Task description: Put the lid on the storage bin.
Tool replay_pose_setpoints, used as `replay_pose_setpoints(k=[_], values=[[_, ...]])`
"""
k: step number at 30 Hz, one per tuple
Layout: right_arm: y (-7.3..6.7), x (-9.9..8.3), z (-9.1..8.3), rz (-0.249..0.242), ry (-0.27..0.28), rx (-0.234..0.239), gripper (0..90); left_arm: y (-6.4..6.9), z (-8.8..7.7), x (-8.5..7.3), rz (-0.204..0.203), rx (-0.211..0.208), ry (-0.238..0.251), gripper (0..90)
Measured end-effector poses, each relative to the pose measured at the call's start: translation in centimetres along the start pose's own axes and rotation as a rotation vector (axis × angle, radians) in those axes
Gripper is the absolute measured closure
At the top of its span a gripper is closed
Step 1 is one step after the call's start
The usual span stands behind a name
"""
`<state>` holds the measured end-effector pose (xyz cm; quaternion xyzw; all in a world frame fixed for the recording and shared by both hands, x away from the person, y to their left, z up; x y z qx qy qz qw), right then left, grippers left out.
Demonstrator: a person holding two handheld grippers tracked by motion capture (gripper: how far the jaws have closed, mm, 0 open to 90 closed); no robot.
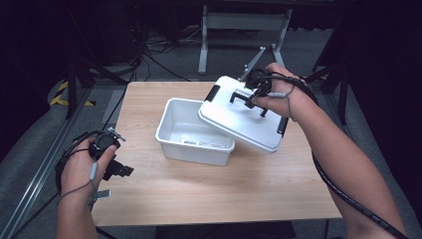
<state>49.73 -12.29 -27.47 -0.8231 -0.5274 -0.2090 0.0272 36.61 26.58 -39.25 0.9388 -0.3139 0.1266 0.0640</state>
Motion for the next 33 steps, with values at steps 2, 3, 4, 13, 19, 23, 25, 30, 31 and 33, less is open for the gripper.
replay_pose_setpoints(k=[2,3,4,13,19,23,25,30,31,33], values=[[-0.2,0.5,0.3,-0.009,-0.001,0.009,84.4,0.0,0.0,-0.1,-0.002,-0.002,-0.004,19.9],[-0.4,0.9,0.4,-0.013,-0.001,0.011,84.4,0.0,0.0,-0.1,0.000,0.001,0.000,19.9],[-0.5,1.2,0.5,-0.018,-0.001,0.012,84.4,0.1,0.0,-0.2,-0.012,-0.008,0.000,19.9],[-1.8,4.1,1.8,-0.079,0.005,0.038,84.4,0.3,-0.1,-1.1,-0.018,0.008,0.019,19.3],[-2.6,5.7,2.7,-0.123,0.011,0.051,84.4,0.7,-0.1,-1.7,-0.016,0.004,0.025,19.3],[-3.0,6.6,3.1,-0.151,0.009,0.050,84.4,0.8,-0.1,-1.7,0.002,0.010,0.025,19.2],[-3.3,7.0,3.3,-0.157,0.013,0.054,84.4,1.0,0.0,-1.7,0.005,0.006,0.028,19.2],[-4.0,8.2,4.1,-0.180,0.026,0.074,84.4,1.1,0.1,-1.7,0.002,0.006,0.032,19.2],[-4.1,8.4,4.3,-0.187,0.027,0.076,84.4,1.1,0.1,-1.7,0.004,0.006,0.033,19.2],[-4.4,8.8,4.8,-0.198,0.027,0.079,84.4,1.2,0.2,-1.7,0.002,-0.005,0.036,19.1]])
Point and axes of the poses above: each handheld gripper's, and its own axes: z roughly forward along the jaws, x roughly out of its top, y roughly to its right, the point moved 5 cm from there along z, roughly forward along the jaws, and after that the axes turned 2 degrees about z, right-handed, at the moved point
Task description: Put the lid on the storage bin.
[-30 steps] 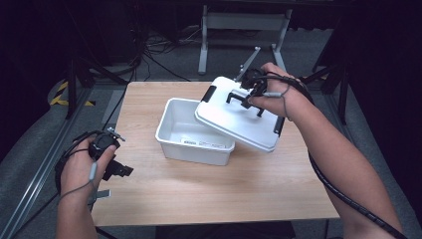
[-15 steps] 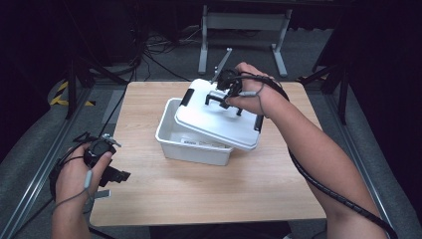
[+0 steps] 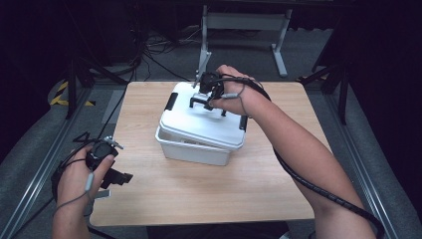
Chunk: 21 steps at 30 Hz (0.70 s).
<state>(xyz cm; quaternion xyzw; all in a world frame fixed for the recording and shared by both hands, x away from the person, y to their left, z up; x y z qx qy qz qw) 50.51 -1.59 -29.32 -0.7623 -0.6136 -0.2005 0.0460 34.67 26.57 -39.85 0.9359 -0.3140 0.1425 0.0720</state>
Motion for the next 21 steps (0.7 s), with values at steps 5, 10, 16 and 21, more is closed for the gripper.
replay_pose_setpoints(k=[5,10,16,21], values=[[-0.3,0.9,1.1,-0.025,-0.019,0.000,84.4,-0.1,-0.1,0.2,0.011,0.011,0.002,19.1],[-0.8,1.7,2.1,-0.049,-0.030,0.007,84.4,0.0,0.0,0.3,0.008,-0.001,0.005,18.9],[-1.2,2.3,3.3,-0.081,-0.054,0.012,84.3,0.0,-0.1,0.4,0.009,-0.003,0.008,18.9],[-1.4,2.4,3.9,-0.089,-0.055,0.019,84.2,0.0,-0.1,0.4,0.007,-0.008,0.010,18.9]])
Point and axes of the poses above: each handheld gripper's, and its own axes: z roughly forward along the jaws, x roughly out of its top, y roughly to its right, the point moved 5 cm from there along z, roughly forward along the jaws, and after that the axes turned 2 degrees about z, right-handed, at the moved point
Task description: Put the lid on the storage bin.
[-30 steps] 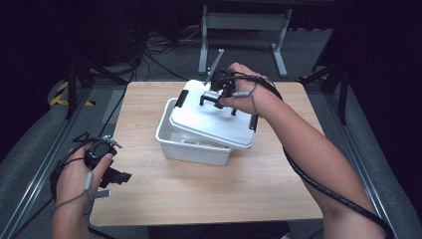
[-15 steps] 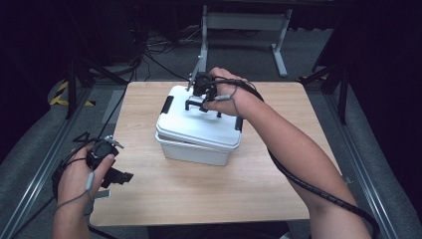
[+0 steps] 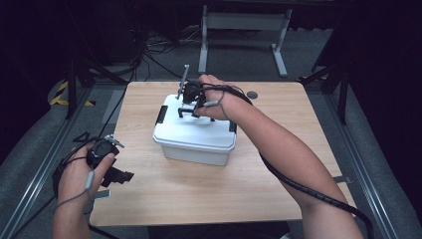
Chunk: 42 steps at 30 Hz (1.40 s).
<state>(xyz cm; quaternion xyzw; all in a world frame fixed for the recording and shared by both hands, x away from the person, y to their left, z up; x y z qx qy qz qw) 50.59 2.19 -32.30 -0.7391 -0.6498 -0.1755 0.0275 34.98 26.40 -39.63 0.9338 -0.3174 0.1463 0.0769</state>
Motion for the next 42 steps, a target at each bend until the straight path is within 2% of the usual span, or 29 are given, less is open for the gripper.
replay_pose_setpoints(k=[4,11,14,17,23,25,27,32,36,37,40,42], values=[[0.1,-0.1,0.4,-0.006,-0.015,-0.013,84.2,0.0,-0.1,0.0,-0.002,0.000,0.002,18.9],[0.7,-0.3,0.5,0.002,0.006,-0.032,82.8,0.1,0.0,0.0,0.000,-0.001,0.001,18.8],[0.7,-0.3,0.5,-0.012,-0.004,-0.052,82.7,0.0,-0.1,0.0,-0.003,0.001,-0.001,18.8],[0.3,0.0,0.2,-0.021,0.001,-0.045,83.5,0.0,-0.1,0.0,0.001,-0.002,0.002,18.7],[0.2,0.5,-0.3,-0.023,0.031,-0.054,84.4,0.0,0.0,0.0,0.001,-0.001,0.000,18.8],[0.3,0.4,0.0,-0.018,0.020,-0.036,84.4,0.0,-0.1,0.0,0.004,-0.004,0.001,18.7],[0.3,0.0,0.6,-0.028,-0.020,-0.039,84.4,0.0,-0.2,-0.1,0.005,-0.002,0.002,18.7],[0.5,-0.1,0.7,-0.013,-0.005,-0.026,84.3,-0.1,-0.1,-0.1,0.002,-0.003,0.001,18.7],[0.3,-0.1,0.7,-0.024,-0.024,-0.037,84.5,-0.1,-0.1,-0.1,0.012,0.006,-0.002,18.8],[0.2,-0.2,0.6,-0.028,-0.029,-0.044,84.5,0.0,-0.1,-0.1,0.001,-0.003,0.002,18.8],[0.0,-0.3,0.5,-0.034,-0.043,-0.055,84.5,-0.1,-0.2,-0.2,0.005,-0.002,0.002,18.7],[-0.1,-0.4,0.5,-0.028,-0.038,-0.045,84.5,-0.1,-0.2,-0.2,-0.001,-0.002,0.001,18.7]])
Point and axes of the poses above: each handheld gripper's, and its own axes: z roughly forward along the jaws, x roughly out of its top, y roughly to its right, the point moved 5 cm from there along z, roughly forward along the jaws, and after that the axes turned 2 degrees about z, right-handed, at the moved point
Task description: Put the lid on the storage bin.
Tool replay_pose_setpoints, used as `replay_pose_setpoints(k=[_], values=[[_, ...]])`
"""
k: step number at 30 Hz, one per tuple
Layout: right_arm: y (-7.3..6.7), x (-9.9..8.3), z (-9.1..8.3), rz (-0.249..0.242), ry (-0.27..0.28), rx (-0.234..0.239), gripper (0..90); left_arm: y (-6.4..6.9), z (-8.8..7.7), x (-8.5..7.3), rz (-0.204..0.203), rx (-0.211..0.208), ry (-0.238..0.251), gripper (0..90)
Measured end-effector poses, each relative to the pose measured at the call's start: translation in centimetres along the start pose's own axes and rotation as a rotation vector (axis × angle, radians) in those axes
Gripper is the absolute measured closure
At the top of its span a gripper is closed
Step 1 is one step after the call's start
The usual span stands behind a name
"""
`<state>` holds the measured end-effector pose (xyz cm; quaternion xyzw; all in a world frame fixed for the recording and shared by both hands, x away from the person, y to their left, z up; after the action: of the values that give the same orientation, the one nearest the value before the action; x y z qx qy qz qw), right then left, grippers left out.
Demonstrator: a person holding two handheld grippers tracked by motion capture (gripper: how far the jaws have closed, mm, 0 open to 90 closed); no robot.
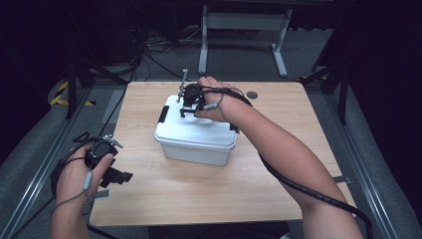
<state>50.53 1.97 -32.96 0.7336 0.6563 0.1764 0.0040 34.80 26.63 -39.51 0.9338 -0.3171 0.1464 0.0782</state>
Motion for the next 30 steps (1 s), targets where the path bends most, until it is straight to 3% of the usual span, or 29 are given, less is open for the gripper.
replay_pose_setpoints(k=[4,15,18,20,22,28,30], values=[[0.1,-0.2,0.5,0.021,-0.005,0.003,84.5,0.0,0.1,0.1,0.004,0.001,-0.003,18.7],[-0.6,-0.3,0.5,0.012,0.006,-0.016,83.2,0.2,0.0,0.2,0.006,-0.002,-0.001,18.7],[-0.6,-0.5,-0.1,0.067,0.061,0.030,71.3,0.0,0.1,0.3,0.010,0.001,-0.002,18.7],[-0.5,-0.6,-0.8,0.070,0.091,0.028,65.5,0.0,0.2,0.3,0.005,-0.001,-0.006,18.7],[-0.5,-0.7,-1.7,0.106,0.130,0.045,59.9,-0.1,0.2,0.4,0.008,-0.001,-0.006,18.8],[-0.2,-2.4,-4.4,0.179,0.243,0.026,53.1,0.0,0.2,0.5,0.010,-0.003,-0.004,18.7],[0.0,-2.9,-4.8,0.181,0.257,0.021,52.9,0.1,0.2,0.5,0.014,-0.005,-0.003,18.7]])
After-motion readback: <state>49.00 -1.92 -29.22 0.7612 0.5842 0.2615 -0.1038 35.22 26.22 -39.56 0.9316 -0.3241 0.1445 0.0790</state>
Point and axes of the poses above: each handheld gripper's, and its own axes: z roughly forward along the jaws, x roughly out of its top, y roughly to its right, the point moved 5 cm from there along z, roughly forward along the jaws, and after that the axes turned 2 degrees about z, right-handed, at the moved point
